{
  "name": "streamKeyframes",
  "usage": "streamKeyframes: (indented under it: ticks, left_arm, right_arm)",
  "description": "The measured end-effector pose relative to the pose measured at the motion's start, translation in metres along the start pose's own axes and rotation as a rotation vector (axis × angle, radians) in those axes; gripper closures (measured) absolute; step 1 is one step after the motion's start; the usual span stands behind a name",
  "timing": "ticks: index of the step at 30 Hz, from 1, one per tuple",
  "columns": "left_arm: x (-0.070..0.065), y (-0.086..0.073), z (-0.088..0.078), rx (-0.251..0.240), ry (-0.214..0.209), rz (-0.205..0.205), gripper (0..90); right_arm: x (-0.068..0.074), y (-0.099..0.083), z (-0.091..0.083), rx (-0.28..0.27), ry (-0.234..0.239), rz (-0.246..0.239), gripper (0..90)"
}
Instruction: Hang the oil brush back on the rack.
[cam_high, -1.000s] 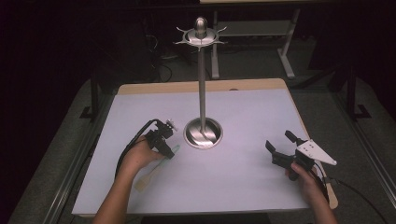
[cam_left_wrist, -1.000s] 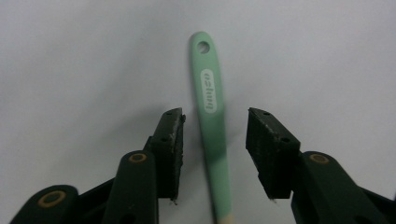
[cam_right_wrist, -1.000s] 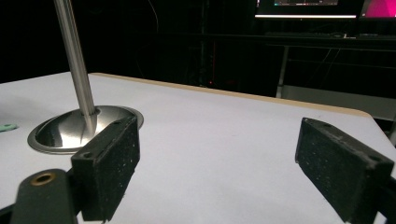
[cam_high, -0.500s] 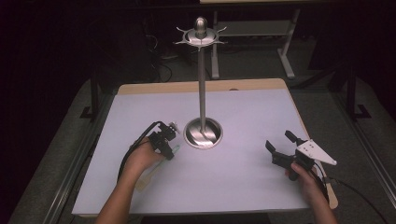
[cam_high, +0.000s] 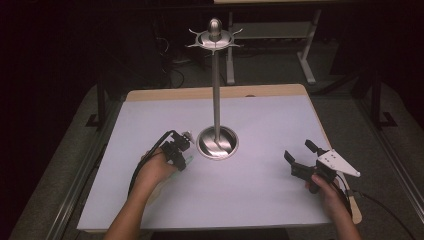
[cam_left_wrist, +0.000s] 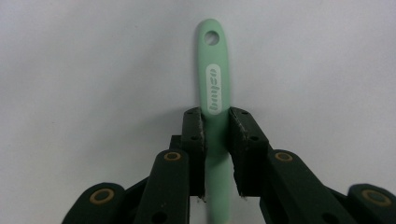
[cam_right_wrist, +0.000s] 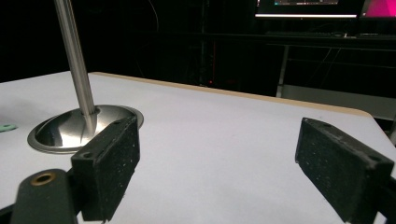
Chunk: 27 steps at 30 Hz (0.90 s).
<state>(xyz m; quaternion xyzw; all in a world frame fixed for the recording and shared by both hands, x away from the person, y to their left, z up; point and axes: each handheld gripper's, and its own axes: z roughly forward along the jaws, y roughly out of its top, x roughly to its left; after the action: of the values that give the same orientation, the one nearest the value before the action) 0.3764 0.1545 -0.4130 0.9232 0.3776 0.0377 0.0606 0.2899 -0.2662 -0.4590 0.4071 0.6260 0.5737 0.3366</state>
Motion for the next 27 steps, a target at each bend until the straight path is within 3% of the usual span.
streamKeyframes:
  ticks: [18,22,27]
  left_arm:
    - [0.011,-0.013,-0.004,-0.101,-0.074,-0.025,77.6]
    - [0.017,-0.019,-0.013,-0.164,-0.116,-0.023,77.6]
    - [0.029,-0.032,-0.025,-0.329,-0.191,-0.056,77.5]
  right_arm:
    - [0.000,0.000,0.000,-0.003,0.002,-0.004,13.3]
    - [0.000,0.000,0.000,-0.004,0.001,-0.007,13.3]
    - [0.000,0.000,0.000,-0.003,0.002,-0.006,13.3]
